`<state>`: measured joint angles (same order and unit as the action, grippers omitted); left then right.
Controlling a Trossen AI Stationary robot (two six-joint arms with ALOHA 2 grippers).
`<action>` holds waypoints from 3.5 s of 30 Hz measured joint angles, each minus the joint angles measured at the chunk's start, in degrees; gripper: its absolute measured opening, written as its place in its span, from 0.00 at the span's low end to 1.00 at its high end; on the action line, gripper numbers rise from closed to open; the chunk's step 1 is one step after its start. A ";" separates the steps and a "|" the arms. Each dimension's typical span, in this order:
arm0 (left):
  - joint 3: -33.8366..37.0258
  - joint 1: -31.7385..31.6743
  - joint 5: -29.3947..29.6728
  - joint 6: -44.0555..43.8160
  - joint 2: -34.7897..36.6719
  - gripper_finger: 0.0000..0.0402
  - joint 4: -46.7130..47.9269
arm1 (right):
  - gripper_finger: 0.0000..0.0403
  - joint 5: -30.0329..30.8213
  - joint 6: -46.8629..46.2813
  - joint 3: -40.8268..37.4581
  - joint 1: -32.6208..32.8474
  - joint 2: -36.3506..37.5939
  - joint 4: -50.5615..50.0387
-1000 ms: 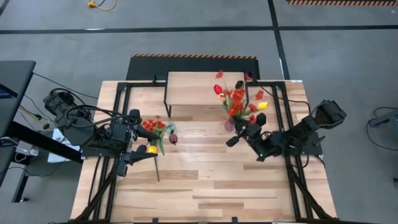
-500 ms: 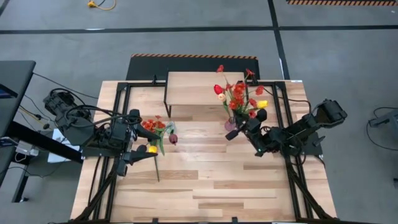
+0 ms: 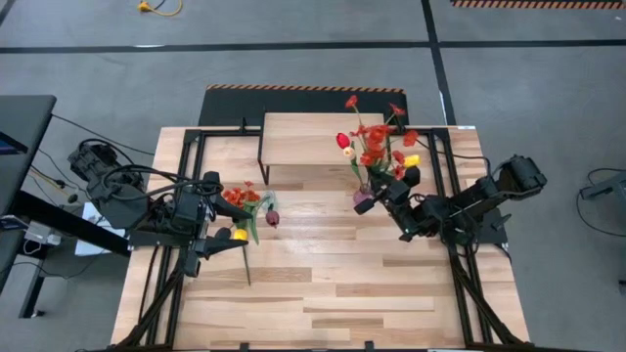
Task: Pick and place flowers into a vace then onto a shelf
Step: Put the right red flower into the purple vase, then put the red flower into the transparent vase
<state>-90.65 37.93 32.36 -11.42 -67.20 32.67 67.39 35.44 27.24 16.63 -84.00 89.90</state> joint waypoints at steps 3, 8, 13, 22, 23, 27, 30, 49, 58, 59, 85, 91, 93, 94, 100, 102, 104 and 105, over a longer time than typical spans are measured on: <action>0.00 0.00 0.00 -0.02 0.00 0.56 0.00 | 0.00 -0.03 -0.53 -0.02 -0.38 -0.06 0.19; -0.02 0.00 0.00 -0.42 0.00 0.56 0.00 | 0.00 0.01 -0.50 -0.02 -0.38 -0.42 0.15; -0.02 -0.01 0.00 -0.44 0.00 0.56 0.00 | 0.00 0.05 -0.45 -0.02 -0.63 -0.46 -0.14; -0.02 -0.01 0.00 -0.92 0.00 0.56 0.00 | 0.00 0.22 -2.09 -0.02 -1.78 -0.46 -2.77; -0.02 -0.01 0.00 -0.92 0.00 0.56 0.00 | 0.00 0.23 -2.38 -0.02 -1.78 -0.46 -2.99; -0.02 0.00 0.00 -0.94 0.00 0.56 0.00 | 0.00 0.23 -2.47 -0.02 -1.78 -0.46 -3.25; -0.02 -0.01 -0.01 -0.94 0.00 0.56 0.00 | 0.00 0.67 -2.48 -0.02 -1.78 -0.46 -3.39; -0.02 -0.01 0.00 -1.46 0.00 0.56 0.00 | 0.04 1.76 -5.07 -0.02 -0.52 -0.48 -5.11; -0.02 -0.02 0.00 -1.63 0.00 0.56 0.00 | 0.30 6.22 -4.91 1.25 2.65 -0.48 -5.99; -0.02 -0.02 -0.02 -1.74 0.00 0.56 0.00 | 0.33 7.37 -4.21 1.66 3.18 -0.48 -6.42; -0.04 -0.02 -0.01 -2.60 0.00 0.56 -0.45 | 0.61 16.85 0.91 5.79 12.55 0.06 -12.61; -0.04 -0.02 -0.02 -2.64 0.00 0.56 -0.44 | 0.61 19.39 1.09 5.79 15.78 0.04 -14.95; -0.04 -0.02 0.00 -2.73 0.00 0.56 -0.44 | 0.61 20.66 2.64 5.79 17.22 0.04 -14.93; -0.04 -0.02 0.00 -2.73 -0.01 0.56 -0.44 | 0.61 21.25 3.49 5.79 17.98 0.04 -14.71; -0.04 -0.02 0.00 -2.78 0.00 0.56 -0.48 | 0.61 22.63 5.39 5.79 21.67 0.04 -14.55; -0.04 -0.02 0.00 -2.78 0.00 0.56 -0.68 | 0.61 22.63 6.08 5.79 22.04 0.04 -14.49; -0.04 -0.02 0.00 -2.78 0.00 0.56 -0.87 | 0.61 22.61 7.07 5.79 21.96 0.04 -14.48; -0.04 -0.02 0.00 -2.78 0.00 0.56 -0.96 | 0.61 22.63 7.38 5.79 21.97 0.04 -14.47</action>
<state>-90.70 37.91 32.36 -14.20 -67.20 31.70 90.02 42.81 33.04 38.60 -83.96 75.43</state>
